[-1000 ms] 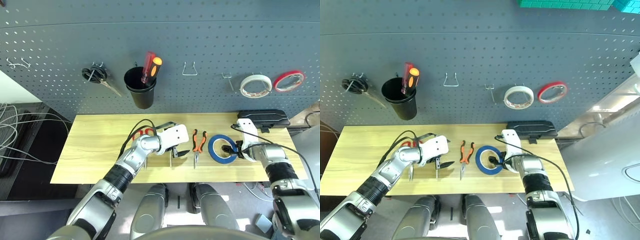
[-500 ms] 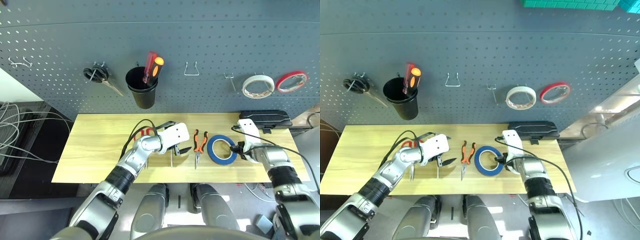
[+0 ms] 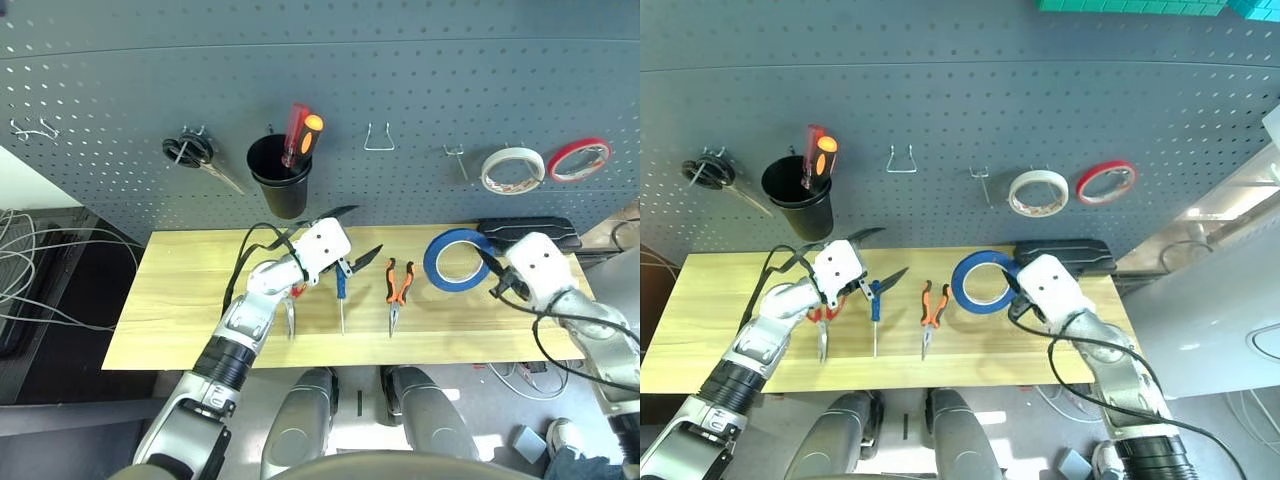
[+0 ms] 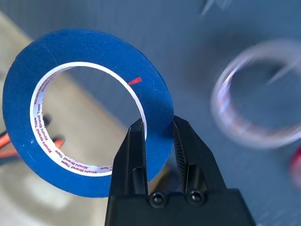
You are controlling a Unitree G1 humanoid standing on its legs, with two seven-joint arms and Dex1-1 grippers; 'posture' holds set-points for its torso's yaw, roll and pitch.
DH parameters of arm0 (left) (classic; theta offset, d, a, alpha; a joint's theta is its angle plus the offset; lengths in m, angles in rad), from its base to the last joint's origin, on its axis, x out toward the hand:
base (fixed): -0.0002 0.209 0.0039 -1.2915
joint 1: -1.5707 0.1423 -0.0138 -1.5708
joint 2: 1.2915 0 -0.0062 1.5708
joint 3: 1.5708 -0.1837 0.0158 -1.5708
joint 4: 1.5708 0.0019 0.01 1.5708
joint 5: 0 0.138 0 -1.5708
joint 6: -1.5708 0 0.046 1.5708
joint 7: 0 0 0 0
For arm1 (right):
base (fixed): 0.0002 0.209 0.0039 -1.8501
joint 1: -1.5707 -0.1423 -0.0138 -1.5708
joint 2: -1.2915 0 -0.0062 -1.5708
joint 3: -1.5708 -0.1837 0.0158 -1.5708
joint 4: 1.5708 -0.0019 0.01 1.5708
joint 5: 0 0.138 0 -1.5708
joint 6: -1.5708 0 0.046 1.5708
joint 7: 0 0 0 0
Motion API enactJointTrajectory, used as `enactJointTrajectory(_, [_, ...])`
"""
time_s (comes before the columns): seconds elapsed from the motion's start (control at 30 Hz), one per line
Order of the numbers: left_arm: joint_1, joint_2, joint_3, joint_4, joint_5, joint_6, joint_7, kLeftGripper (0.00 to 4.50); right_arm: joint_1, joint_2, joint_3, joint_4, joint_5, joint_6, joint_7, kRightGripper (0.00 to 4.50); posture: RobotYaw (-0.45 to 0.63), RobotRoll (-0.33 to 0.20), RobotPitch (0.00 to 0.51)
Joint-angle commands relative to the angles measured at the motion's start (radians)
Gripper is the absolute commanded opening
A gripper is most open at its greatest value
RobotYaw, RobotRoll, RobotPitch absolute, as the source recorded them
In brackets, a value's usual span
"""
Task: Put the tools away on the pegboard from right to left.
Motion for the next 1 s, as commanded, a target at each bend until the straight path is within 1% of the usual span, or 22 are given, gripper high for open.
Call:
enactJointTrajectory(0.03, [0.001,-0.003,0.008,-0.001,-0.009,-0.040,-0.001,4.50,0.004,-0.007,-0.039,-0.056,-0.010,-0.091,-0.014,0.69,-0.08,0.000,0.211])
enactJointTrajectory(0.2, [-0.007,-0.006,0.005,0.010,-0.010,-0.064,-0.002,4.50,-0.017,0.003,-0.067,-0.076,0.000,-0.119,-0.030,0.69,-0.09,0.000,0.207])
enactJointTrajectory(0.3, [-0.018,-0.011,0.008,0.013,-0.011,-0.075,0.003,4.50,-0.053,0.011,-0.064,-0.077,-0.006,-0.106,-0.036,0.69,-0.09,0.000,0.205])
enactJointTrajectory(0.4, [-0.033,-0.019,0.007,0.012,-0.012,-0.061,0.005,4.50,-0.099,0.025,-0.058,-0.060,-0.035,-0.063,-0.061,0.69,-0.08,0.000,0.201])
enactJointTrajectory(0.53, [-0.051,-0.032,0.005,-0.001,-0.012,-0.045,0.006,4.50,-0.164,0.049,-0.037,0.003,-0.068,-0.033,-0.082,0.69,-0.08,0.000,0.198])
enactJointTrajectory(0.7, [-0.058,-0.036,-0.012,-0.021,-0.011,-0.037,-0.014,4.50,-0.262,0.094,0.005,0.141,-0.119,0.005,-0.119,0.69,-0.07,0.000,0.193])
enactJointTrajectory(0.83, [-0.057,-0.036,-0.020,-0.039,-0.013,-0.028,-0.026,4.50,-0.306,0.123,0.052,0.212,-0.138,0.030,-0.106,0.69,-0.06,0.000,0.191])
enactJointTrajectory(0.9, [-0.054,-0.028,-0.030,-0.051,-0.010,-0.012,-0.044,4.50,-0.302,0.134,0.063,0.227,-0.125,0.050,-0.097,0.69,-0.04,0.000,0.190])
enactJointTrajectory(1.0, [-0.045,-0.003,-0.044,-0.072,0.009,0.043,-0.069,4.50,-0.257,0.136,0.084,0.224,-0.085,0.096,-0.037,1.73,-0.04,0.000,0.192])
